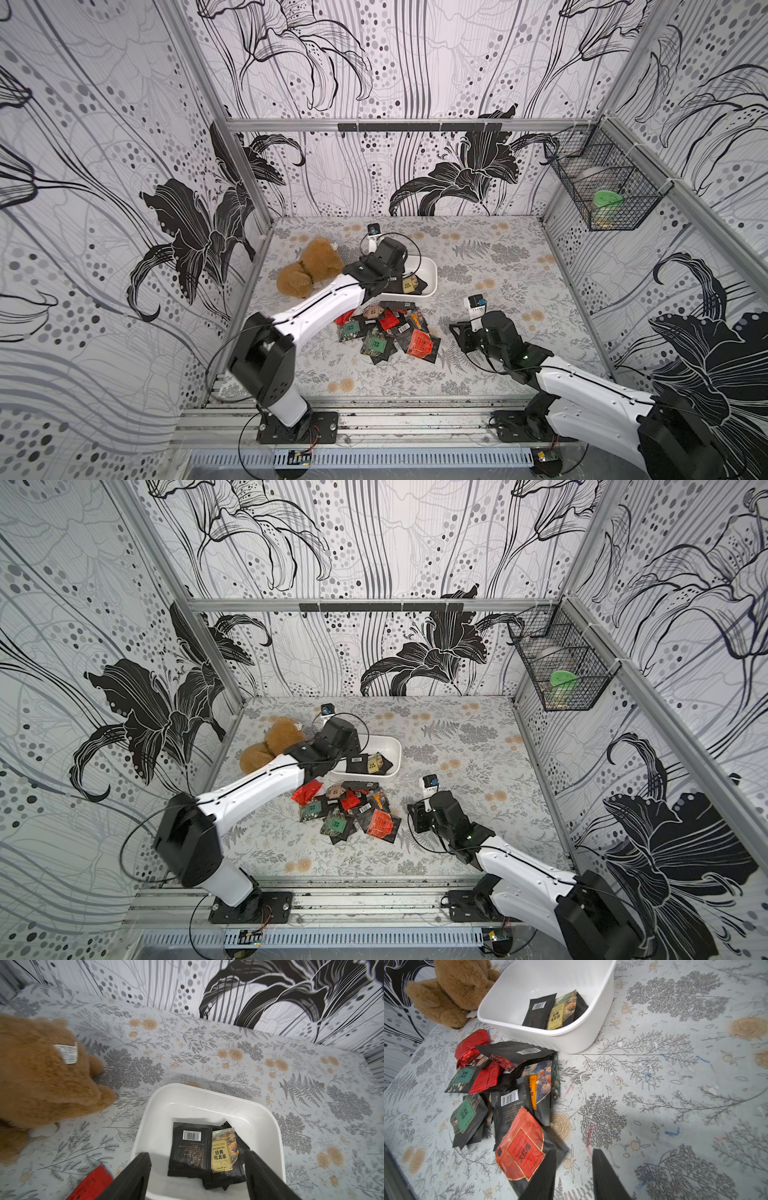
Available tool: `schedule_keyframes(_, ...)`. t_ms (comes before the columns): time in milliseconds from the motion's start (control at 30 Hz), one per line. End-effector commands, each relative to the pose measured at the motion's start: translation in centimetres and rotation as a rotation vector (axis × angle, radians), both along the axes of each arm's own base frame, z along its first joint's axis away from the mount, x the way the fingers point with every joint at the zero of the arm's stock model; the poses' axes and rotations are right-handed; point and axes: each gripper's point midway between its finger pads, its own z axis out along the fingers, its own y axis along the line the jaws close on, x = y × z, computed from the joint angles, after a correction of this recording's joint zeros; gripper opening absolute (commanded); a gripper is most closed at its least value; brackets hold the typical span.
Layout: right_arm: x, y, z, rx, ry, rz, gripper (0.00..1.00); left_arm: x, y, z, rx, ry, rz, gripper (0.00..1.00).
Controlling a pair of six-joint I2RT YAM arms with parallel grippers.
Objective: Put the tea bags into the storage box
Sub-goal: Place the tea bag in the storage box, then pick up the tea bag from the center of the board.
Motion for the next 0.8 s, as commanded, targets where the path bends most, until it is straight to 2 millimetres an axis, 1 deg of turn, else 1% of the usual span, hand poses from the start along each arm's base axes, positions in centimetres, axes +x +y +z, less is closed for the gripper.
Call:
schedule_keyframes(0, -1.0, 1.8, 0.2, 0.046, 0.003, 0.109, 0.32, -3.4, -1.2, -0.4, -0.088, 0.015, -0.120, 0.75)
schedule_keyframes(100, -1.5, 2.7, 0.4, 0.073, 0.004, 0.160, 0.31, -8.5, -5.0, -2.7, -0.178, 0.102, -0.300, 0.75)
schedule_keyframes(167, -1.7, 3.1, 0.2, 0.066, 0.013, 0.183, 0.28, -12.1, -7.3, -4.4, -0.231, 0.148, -0.396, 0.74)
schedule_keyframes(267, -1.7, 3.5, -0.6, 0.025, 0.037, 0.193, 0.23, -16.1, -9.0, -5.7, -0.308, 0.178, -0.444, 0.72)
schedule_keyframes(333, -1.6, 3.7, -1.3, -0.010, 0.055, 0.191, 0.20, -17.6, -9.3, -6.7, -0.353, 0.183, -0.439, 0.69)
schedule_keyframes(367, -1.6, 3.9, -1.6, -0.027, 0.062, 0.193, 0.20, -18.1, -9.2, -7.2, -0.371, 0.183, -0.427, 0.67)
schedule_keyframes(400, -1.7, 4.1, -1.8, -0.042, 0.066, 0.199, 0.19, -18.3, -9.2, -7.6, -0.390, 0.184, -0.413, 0.63)
schedule_keyframes(433, -1.8, 4.5, -2.1, -0.057, 0.069, 0.208, 0.19, -18.6, -9.2, -8.5, -0.402, 0.196, -0.406, 0.58)
schedule_keyframes(533, -2.0, 5.2, -2.6, -0.109, 0.067, 0.222, 0.17, -19.1, -9.3, -10.4, -0.425, 0.233, -0.387, 0.50)
schedule_keyframes(567, -2.0, 5.4, -2.7, -0.119, 0.067, 0.226, 0.17, -19.2, -9.6, -10.7, -0.427, 0.239, -0.390, 0.48)
schedule_keyframes(633, -1.9, 5.6, -2.9, -0.134, 0.072, 0.225, 0.16, -19.3, -10.0, -11.3, -0.421, 0.255, -0.393, 0.47)
schedule_keyframes(767, -1.5, 5.3, -3.5, -0.164, 0.088, 0.197, 0.13, -19.2, -10.5, -12.1, -0.396, 0.262, -0.384, 0.47)
